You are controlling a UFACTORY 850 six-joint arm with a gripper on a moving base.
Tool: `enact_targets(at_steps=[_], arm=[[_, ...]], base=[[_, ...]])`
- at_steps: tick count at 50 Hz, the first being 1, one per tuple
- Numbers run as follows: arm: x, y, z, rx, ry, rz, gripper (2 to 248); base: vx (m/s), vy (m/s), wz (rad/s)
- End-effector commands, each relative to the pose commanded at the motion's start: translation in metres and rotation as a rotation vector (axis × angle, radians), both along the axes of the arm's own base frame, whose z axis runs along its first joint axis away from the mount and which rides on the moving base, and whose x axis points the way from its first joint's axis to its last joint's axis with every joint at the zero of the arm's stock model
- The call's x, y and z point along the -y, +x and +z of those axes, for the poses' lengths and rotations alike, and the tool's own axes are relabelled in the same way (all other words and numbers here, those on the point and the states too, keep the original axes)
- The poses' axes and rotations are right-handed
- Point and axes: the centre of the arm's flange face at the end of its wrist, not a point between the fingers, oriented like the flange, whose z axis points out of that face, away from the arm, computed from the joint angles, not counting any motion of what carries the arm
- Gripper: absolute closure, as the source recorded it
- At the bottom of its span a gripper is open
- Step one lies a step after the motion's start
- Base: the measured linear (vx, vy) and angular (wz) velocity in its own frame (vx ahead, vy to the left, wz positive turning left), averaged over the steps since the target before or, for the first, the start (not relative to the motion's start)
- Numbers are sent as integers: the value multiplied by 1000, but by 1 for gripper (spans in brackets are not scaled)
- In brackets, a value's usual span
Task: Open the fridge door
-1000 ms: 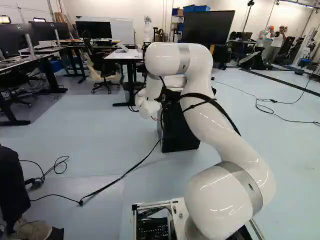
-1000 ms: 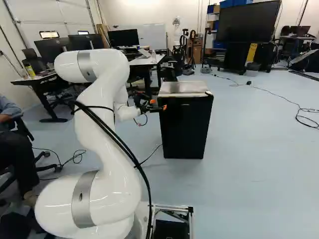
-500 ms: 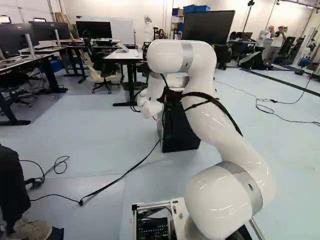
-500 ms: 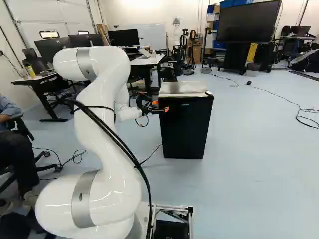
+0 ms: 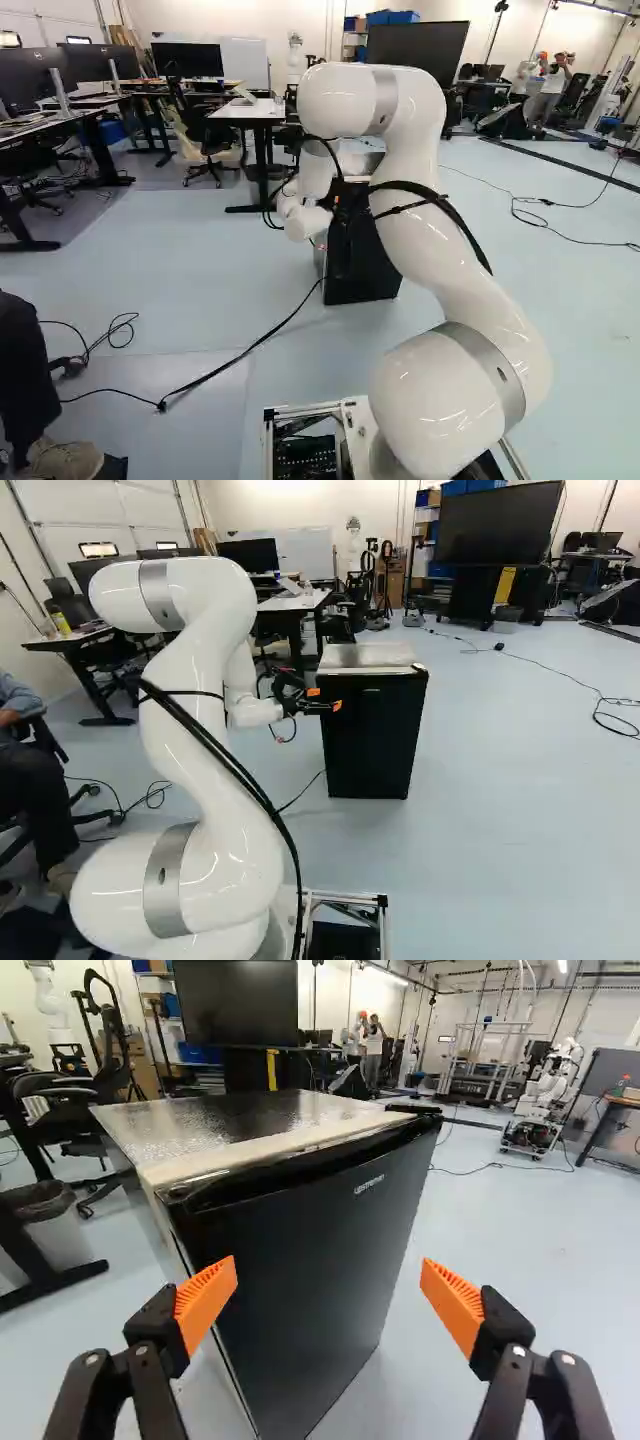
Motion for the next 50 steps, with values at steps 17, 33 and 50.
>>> enact_targets(at_steps=[17,33,50], arm=[[-8,-18,1,-20,-1,1,3],[-17,-10,0,-7,7,-2,3],[-27,10,-3,19,18,-7,3]], base=[[0,0,0],[0,0,0],[0,0,0]])
